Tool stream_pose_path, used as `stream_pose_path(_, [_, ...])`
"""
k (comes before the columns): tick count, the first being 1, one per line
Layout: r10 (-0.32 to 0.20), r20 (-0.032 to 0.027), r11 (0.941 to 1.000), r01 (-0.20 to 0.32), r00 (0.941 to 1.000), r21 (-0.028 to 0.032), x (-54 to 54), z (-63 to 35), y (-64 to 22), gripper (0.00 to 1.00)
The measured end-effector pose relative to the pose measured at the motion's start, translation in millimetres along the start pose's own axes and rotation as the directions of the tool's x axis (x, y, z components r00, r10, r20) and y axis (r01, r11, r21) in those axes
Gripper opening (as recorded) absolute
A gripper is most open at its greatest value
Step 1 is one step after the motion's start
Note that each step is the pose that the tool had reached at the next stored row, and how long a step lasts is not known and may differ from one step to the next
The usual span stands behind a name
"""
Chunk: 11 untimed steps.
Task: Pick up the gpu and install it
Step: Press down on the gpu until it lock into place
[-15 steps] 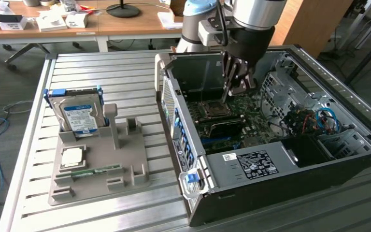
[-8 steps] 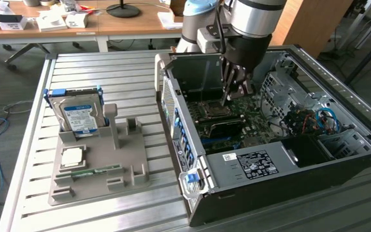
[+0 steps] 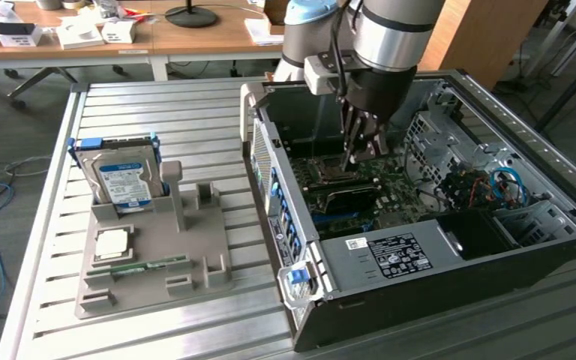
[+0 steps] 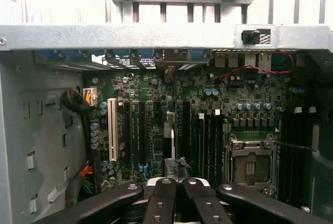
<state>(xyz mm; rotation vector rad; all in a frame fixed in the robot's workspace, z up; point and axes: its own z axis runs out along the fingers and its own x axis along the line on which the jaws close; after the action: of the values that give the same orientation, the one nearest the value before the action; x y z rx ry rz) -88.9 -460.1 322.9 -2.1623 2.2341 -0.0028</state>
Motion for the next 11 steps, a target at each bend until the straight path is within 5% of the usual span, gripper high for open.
stream_pose_path(11, [0.000,0.0000,1.0000,0.000,1.0000,-0.0001,0.5,20.0,0.5,0.11])
